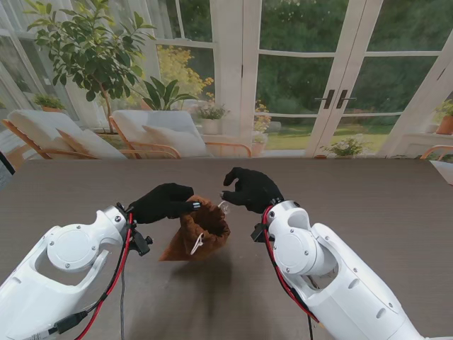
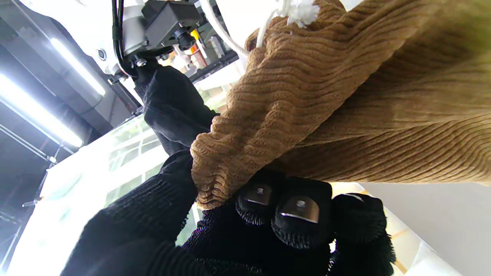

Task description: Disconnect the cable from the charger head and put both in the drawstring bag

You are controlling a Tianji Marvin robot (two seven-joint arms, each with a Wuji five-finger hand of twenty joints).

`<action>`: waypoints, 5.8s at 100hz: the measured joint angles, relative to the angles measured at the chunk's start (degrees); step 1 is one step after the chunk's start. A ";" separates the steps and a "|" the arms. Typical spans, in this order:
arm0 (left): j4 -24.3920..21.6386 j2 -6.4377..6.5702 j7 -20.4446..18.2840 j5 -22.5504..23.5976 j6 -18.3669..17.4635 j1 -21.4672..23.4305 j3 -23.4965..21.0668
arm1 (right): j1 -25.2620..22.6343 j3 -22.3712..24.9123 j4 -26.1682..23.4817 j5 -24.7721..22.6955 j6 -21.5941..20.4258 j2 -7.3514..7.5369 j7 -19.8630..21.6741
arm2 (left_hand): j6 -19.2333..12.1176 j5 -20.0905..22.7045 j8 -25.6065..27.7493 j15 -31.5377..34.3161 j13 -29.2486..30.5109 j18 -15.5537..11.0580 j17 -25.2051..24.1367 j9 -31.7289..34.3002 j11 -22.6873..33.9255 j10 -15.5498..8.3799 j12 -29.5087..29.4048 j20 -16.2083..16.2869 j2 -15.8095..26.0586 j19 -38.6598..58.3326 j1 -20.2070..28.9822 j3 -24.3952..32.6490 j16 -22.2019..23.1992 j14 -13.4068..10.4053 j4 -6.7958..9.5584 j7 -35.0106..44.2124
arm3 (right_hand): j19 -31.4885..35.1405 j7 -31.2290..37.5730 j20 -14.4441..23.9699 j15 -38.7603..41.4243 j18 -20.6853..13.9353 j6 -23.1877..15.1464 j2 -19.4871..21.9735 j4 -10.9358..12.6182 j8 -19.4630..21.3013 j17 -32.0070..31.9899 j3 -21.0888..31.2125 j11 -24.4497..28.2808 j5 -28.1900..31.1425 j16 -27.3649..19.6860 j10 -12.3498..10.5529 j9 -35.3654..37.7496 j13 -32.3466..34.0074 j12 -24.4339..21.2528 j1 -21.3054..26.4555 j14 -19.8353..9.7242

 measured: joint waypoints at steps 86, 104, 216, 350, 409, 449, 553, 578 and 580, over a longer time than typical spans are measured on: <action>-1.58 0.70 -2.49 -0.23 1.30 0.38 -0.98 | -0.18 -3.36 4.49 -5.63 -6.21 0.60 -3.62 | 0.01 0.03 0.06 -0.98 -1.15 -0.12 -0.93 -0.07 -0.13 0.12 0.07 0.66 -0.04 -0.83 -0.11 0.72 0.63 0.54 -1.15 0.03 | -2.29 -0.30 -0.05 -2.70 0.01 -6.42 -9.50 -0.23 0.01 0.07 3.94 -0.28 3.94 -0.10 -0.47 1.69 1.44 -1.41 7.86 -1.96; -1.65 0.72 -2.58 -0.47 1.79 0.37 -0.92 | -0.01 -4.37 5.67 -5.74 -7.00 0.08 -6.51 | 0.02 0.03 0.06 -1.41 -1.23 -0.18 -0.94 -0.07 -0.63 0.19 0.07 0.74 -0.05 -1.29 -0.11 0.72 0.65 0.59 -1.15 0.03 | -2.30 5.92 -1.56 -1.79 0.01 -8.13 -7.60 -6.34 -5.06 0.12 3.81 0.15 7.24 -0.29 -1.45 5.35 4.00 -1.19 11.30 -2.00; -2.32 0.69 -2.67 -1.08 4.67 0.27 -0.06 | -0.56 -6.26 13.80 -2.32 -8.43 -5.54 -26.81 | 0.11 0.04 0.07 -1.58 -1.32 -0.21 -0.95 -0.12 -1.25 0.34 0.08 0.74 -0.06 -1.35 -0.04 0.45 0.65 0.67 -1.15 -0.37 | 7.23 30.26 -7.37 23.98 0.01 1.24 2.22 -12.54 -5.12 0.16 2.65 5.90 12.06 7.03 -8.83 30.50 11.64 -0.73 16.83 -3.52; -4.67 0.67 -2.28 -0.89 5.74 3.32 -2.26 | 9.55 -11.42 22.19 -32.11 -8.52 -1.03 -33.84 | 0.23 -0.09 0.07 -1.60 -1.40 -0.21 -0.95 -0.20 -1.50 0.44 0.08 0.74 -0.06 -1.35 0.47 -0.80 0.52 0.74 -1.14 -0.85 | 14.83 34.38 -8.77 28.30 -6.80 -0.76 2.44 -13.97 -5.80 0.23 2.53 11.00 9.62 10.01 -12.58 31.05 11.69 -1.91 16.78 -7.76; -3.85 0.24 0.41 -0.56 6.56 3.24 -2.25 | 10.86 -11.16 21.36 -38.85 -10.23 1.68 -35.22 | 0.72 -0.63 -2.03 -3.78 -2.46 -0.21 -1.47 -1.46 -4.31 1.05 -1.34 0.70 -0.06 -2.34 4.01 -6.11 -1.21 1.09 -1.05 -3.12 | 16.38 36.83 -8.78 28.94 -9.78 1.76 2.47 -14.00 -2.64 0.24 2.53 13.29 8.36 11.10 -14.06 31.07 11.69 -1.90 16.76 -9.41; -2.69 -0.74 4.12 -1.11 6.80 2.38 -0.75 | 11.15 -10.99 20.81 -39.61 -11.59 1.93 -37.70 | 2.50 -0.65 -9.70 -26.45 -8.71 2.04 -7.18 -4.22 -26.17 4.99 -19.42 -5.39 -0.17 -10.52 8.91 -12.53 -10.21 7.26 1.32 -6.34 | 16.80 37.55 -8.78 28.97 -11.93 1.85 2.47 -15.15 -1.88 0.26 3.83 14.82 7.70 11.27 -15.10 31.09 11.70 -1.90 16.74 -10.57; -8.01 -2.19 16.58 10.38 8.71 7.75 -1.23 | 8.44 -8.02 11.91 -41.45 -11.28 2.44 -32.44 | 3.82 -3.77 -13.25 -40.35 -17.60 2.42 -13.00 -12.99 -38.67 8.92 -30.60 -12.14 -3.47 -13.48 -5.14 1.10 -14.36 10.20 6.06 -25.02 | 17.25 38.60 -8.78 28.98 -12.87 1.85 2.47 -15.15 -1.69 0.27 3.83 15.54 6.59 11.87 -15.81 31.10 11.71 -2.21 16.74 -11.33; -13.17 -2.98 20.99 16.96 8.37 12.87 -2.79 | 8.15 -7.97 10.65 -41.77 -10.35 2.52 -30.67 | 3.78 -5.67 -25.82 -37.63 -16.65 2.42 -12.01 -15.06 -37.50 8.67 -31.91 -10.23 -3.57 -12.68 -7.51 0.63 -13.31 9.86 6.06 -34.68 | 17.25 38.61 -8.78 28.98 -12.88 1.85 2.47 -15.15 -1.69 0.27 3.83 15.54 6.59 11.87 -15.81 31.10 11.71 -2.22 16.74 -11.33; -13.48 -3.01 21.46 18.25 8.41 13.29 -2.95 | 8.14 -7.97 10.59 -41.77 -10.27 2.52 -30.58 | 3.78 -5.67 -25.82 -37.63 -16.66 2.42 -12.01 -15.06 -37.50 8.68 -31.91 -10.21 -3.57 -12.68 -7.51 0.63 -13.30 9.86 6.06 -34.68 | 17.25 38.61 -8.78 28.98 -12.88 1.85 2.47 -15.15 -1.69 0.27 3.83 15.54 6.59 11.87 -15.81 31.10 11.71 -2.22 16.74 -11.33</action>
